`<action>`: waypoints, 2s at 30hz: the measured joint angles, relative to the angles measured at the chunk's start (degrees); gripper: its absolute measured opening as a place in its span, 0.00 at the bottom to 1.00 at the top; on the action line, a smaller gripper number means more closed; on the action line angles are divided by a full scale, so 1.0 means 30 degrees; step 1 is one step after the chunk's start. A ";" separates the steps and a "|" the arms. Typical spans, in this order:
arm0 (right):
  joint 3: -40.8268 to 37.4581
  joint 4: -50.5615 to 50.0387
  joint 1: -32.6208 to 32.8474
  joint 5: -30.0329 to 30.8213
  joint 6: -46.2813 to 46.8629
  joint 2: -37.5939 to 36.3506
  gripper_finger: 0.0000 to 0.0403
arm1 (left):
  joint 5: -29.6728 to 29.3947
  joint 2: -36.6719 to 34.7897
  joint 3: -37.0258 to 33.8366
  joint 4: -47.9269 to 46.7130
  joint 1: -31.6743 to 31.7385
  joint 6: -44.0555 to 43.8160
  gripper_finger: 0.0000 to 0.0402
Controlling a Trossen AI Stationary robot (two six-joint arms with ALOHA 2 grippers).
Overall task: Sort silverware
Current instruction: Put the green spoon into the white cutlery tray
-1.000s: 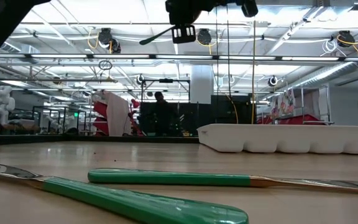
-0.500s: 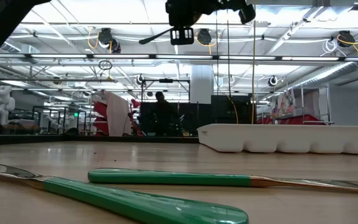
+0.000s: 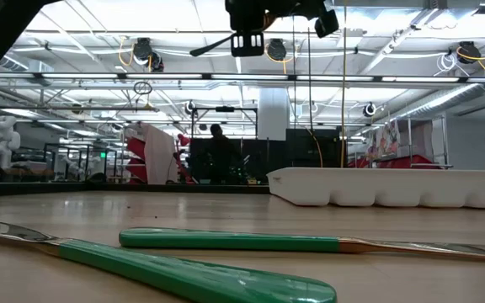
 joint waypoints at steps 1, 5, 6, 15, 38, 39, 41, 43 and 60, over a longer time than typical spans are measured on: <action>-0.0004 -0.0032 -0.0059 -0.0019 -0.0001 0.0000 0.40 | 0.0000 0.0000 0.0000 0.0007 0.0007 -0.0004 0.00; 0.0000 -0.0301 -0.0109 -0.0058 -0.0181 0.0000 0.32 | 0.0000 0.0000 0.0000 0.0014 0.0000 -0.0252 0.00; -0.0004 -0.0319 -0.0109 -0.0037 -0.0346 0.0000 0.29 | 0.0004 0.0000 0.0000 0.0017 0.0000 -0.0313 0.00; 0.0000 -0.0433 -0.0102 0.0424 -0.1047 0.0000 0.12 | 0.0000 0.0000 0.0000 0.0033 0.0007 -0.0350 0.00; -0.0005 0.0054 -0.0308 0.1100 -0.2380 0.0153 0.26 | 0.0040 -0.0007 0.0000 0.0204 -0.0007 -0.0364 0.00; -0.0006 0.0069 -0.0394 0.1106 -0.2384 0.0153 0.27 | 0.0088 -0.0007 0.0000 0.0204 -0.0007 -0.0353 0.00; -0.0003 0.0056 -0.0612 0.1100 -0.2377 0.0153 0.28 | 0.0095 -0.0007 0.0000 0.0204 -0.0007 -0.0350 0.00; 0.0000 0.0025 -0.0778 0.1069 -0.2373 0.0153 0.29 | 0.0095 -0.0007 0.0000 0.0203 -0.0007 -0.0350 0.00; 0.0007 -0.0378 -0.0849 -0.0094 -0.2852 0.1060 0.20 | 0.0146 0.0003 -0.0007 0.0153 0.0015 -0.0299 0.00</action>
